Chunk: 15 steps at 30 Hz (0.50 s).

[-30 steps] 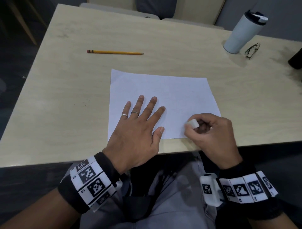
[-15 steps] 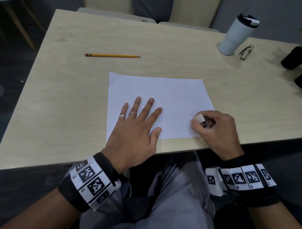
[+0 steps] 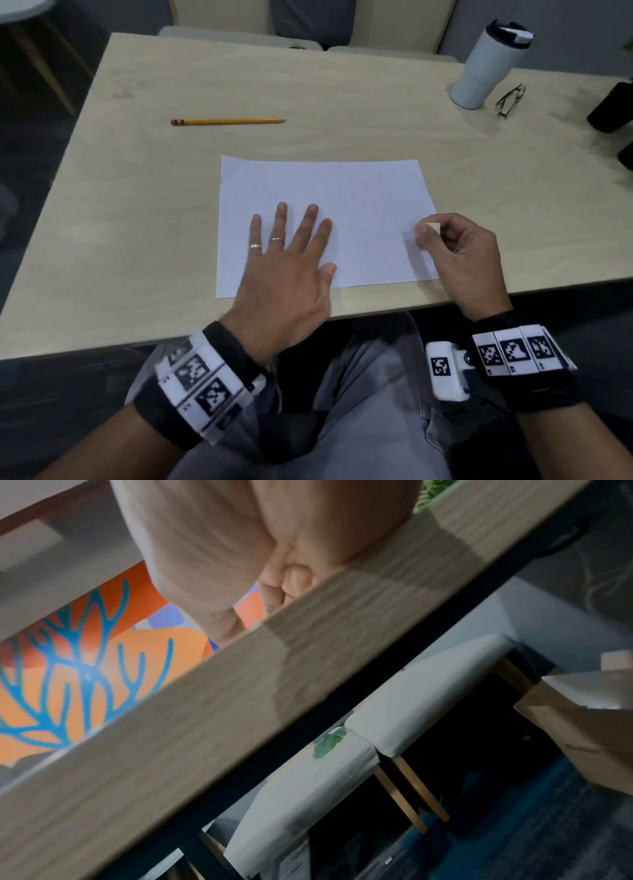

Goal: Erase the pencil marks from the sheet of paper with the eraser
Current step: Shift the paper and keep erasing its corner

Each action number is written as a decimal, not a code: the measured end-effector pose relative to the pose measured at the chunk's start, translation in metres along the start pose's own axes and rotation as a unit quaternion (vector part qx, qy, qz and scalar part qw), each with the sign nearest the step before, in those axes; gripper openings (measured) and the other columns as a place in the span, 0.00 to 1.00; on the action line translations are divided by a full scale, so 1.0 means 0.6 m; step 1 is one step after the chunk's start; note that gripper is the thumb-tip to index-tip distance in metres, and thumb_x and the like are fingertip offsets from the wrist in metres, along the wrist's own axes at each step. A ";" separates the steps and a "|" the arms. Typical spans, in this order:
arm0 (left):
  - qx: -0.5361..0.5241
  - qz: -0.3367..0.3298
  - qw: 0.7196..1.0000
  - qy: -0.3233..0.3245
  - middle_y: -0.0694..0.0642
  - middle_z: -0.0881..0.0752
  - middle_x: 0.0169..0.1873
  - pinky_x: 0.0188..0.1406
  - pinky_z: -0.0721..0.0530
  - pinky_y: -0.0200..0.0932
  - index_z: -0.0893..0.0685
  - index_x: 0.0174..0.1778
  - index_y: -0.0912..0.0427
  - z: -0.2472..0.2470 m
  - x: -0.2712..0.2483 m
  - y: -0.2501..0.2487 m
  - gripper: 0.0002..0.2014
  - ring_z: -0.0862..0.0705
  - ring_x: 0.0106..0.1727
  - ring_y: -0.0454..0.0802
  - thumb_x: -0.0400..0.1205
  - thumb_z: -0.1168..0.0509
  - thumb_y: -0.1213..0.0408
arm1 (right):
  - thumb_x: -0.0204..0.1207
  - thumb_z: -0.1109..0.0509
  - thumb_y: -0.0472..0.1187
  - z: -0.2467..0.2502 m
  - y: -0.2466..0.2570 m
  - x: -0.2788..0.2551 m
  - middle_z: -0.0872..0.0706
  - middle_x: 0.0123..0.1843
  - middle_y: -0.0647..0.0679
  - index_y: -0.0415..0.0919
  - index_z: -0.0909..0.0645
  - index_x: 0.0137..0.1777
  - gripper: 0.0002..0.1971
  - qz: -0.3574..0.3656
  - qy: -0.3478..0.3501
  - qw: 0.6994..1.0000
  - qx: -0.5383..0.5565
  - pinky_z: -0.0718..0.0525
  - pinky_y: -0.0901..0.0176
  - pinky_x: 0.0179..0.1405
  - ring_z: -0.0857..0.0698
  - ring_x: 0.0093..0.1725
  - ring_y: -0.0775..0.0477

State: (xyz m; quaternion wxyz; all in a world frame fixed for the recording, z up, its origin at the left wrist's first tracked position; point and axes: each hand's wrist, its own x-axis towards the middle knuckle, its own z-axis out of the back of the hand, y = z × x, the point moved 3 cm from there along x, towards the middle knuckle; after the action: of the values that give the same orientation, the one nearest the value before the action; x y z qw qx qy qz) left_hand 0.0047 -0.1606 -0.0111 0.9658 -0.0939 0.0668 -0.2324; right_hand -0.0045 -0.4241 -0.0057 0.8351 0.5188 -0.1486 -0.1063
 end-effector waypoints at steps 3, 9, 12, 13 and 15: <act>-0.021 -0.053 0.998 -0.012 0.55 0.62 0.93 0.89 0.63 0.71 0.58 0.94 0.57 -0.004 0.007 -0.087 0.35 0.67 0.92 0.63 0.92 0.63 0.44 | 0.87 0.23 0.41 0.000 0.001 0.004 0.11 0.45 0.26 0.48 0.10 0.52 0.02 -0.012 -0.012 1.000 0.024 0.15 0.49 0.51 0.11 0.41 0.37; 0.012 -0.141 0.990 0.028 0.51 0.60 0.94 0.90 0.62 0.68 0.55 0.95 0.50 -0.044 0.018 -0.177 0.36 0.66 0.93 0.58 0.93 0.60 0.36 | 0.87 0.24 0.38 0.005 -0.003 0.003 0.12 0.36 0.42 0.41 0.11 0.51 0.03 -0.019 -0.028 0.999 0.037 0.16 0.69 0.34 0.13 0.33 0.56; 0.021 -0.071 0.997 0.027 0.48 0.63 0.93 0.89 0.65 0.66 0.60 0.94 0.48 -0.037 0.007 -0.122 0.39 0.69 0.92 0.57 0.90 0.65 0.31 | 0.86 0.22 0.42 0.002 -0.012 0.005 0.07 0.40 0.41 0.47 0.11 0.49 0.04 -0.011 -0.020 0.999 0.024 0.16 0.64 0.38 0.12 0.37 0.50; 0.031 -0.024 0.999 0.023 0.49 0.65 0.93 0.89 0.66 0.67 0.61 0.94 0.51 -0.030 0.005 -0.097 0.41 0.69 0.92 0.58 0.89 0.68 0.30 | 0.85 0.22 0.43 0.002 -0.013 0.006 0.08 0.41 0.38 0.47 0.11 0.48 0.04 -0.008 -0.018 1.000 0.017 0.19 0.63 0.35 0.15 0.35 0.49; 0.043 0.065 0.997 0.024 0.53 0.67 0.92 0.89 0.68 0.68 0.65 0.93 0.56 -0.014 0.006 -0.062 0.44 0.69 0.92 0.62 0.87 0.71 0.29 | 0.85 0.22 0.44 0.001 -0.016 0.007 0.09 0.41 0.35 0.47 0.11 0.49 0.04 -0.005 -0.015 1.000 0.004 0.23 0.60 0.34 0.21 0.32 0.51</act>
State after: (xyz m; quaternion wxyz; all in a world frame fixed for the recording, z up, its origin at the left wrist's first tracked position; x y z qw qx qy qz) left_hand -0.0098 -0.1960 -0.0118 0.9801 -0.0420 0.0859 -0.1742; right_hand -0.0009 -0.4305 -0.0133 0.8301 0.5213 -0.1593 -0.1177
